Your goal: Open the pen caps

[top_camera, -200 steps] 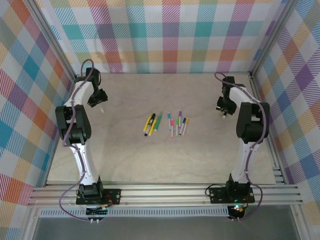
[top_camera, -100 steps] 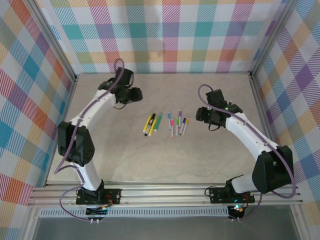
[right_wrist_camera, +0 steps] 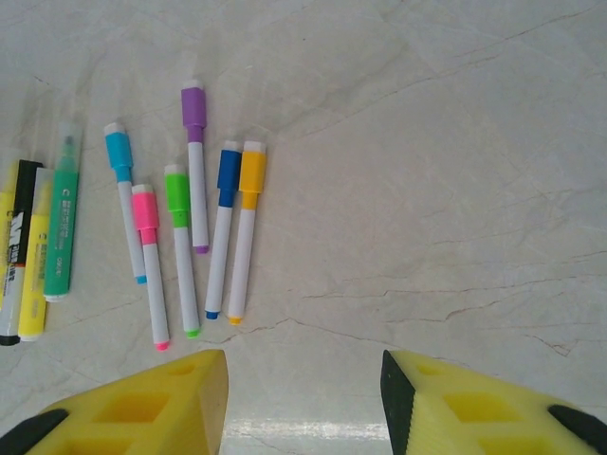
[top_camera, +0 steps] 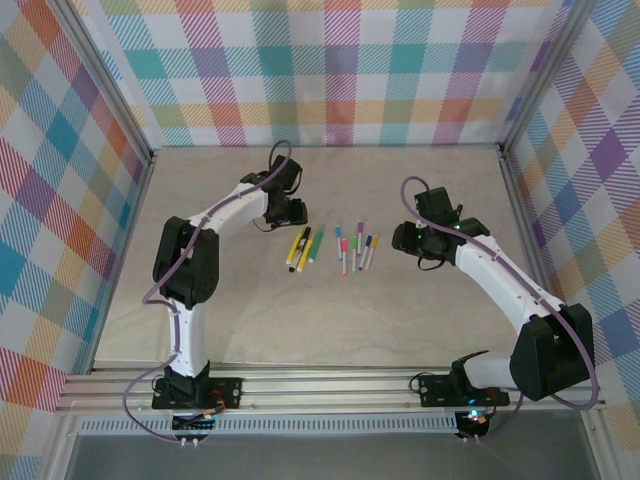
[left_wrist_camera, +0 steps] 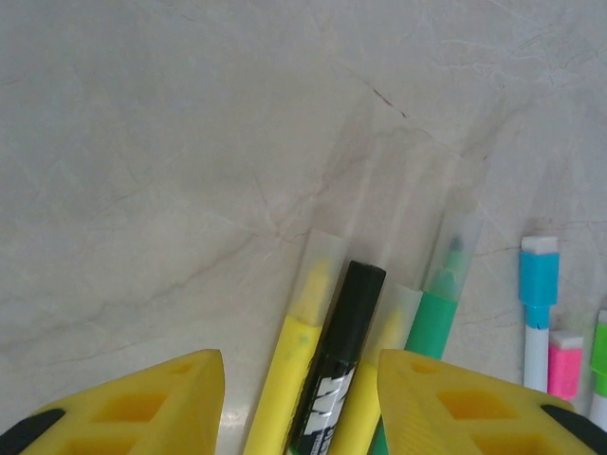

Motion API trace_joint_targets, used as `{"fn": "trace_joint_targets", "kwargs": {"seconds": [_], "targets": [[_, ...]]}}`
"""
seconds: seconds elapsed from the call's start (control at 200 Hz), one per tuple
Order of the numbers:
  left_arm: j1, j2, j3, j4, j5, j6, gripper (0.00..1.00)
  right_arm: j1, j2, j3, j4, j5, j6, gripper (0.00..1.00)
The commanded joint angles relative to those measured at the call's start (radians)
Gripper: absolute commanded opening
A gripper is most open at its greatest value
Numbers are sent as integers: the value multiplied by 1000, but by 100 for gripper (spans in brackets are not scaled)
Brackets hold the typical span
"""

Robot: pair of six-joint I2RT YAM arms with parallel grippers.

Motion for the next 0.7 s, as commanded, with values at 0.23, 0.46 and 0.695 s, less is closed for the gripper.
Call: {"fn": "trace_joint_targets", "kwargs": {"seconds": [0.23,0.46,0.695], "targets": [[-14,100,64,-4,-10,12,43,7,23,7,16,-33,10,48],[-19,135,63,0,-5,7,40,7,32,9,24,-38,4,47],[-19,166,76,-30,-40,10,36,7,49,9,36,-59,7,46]]}}
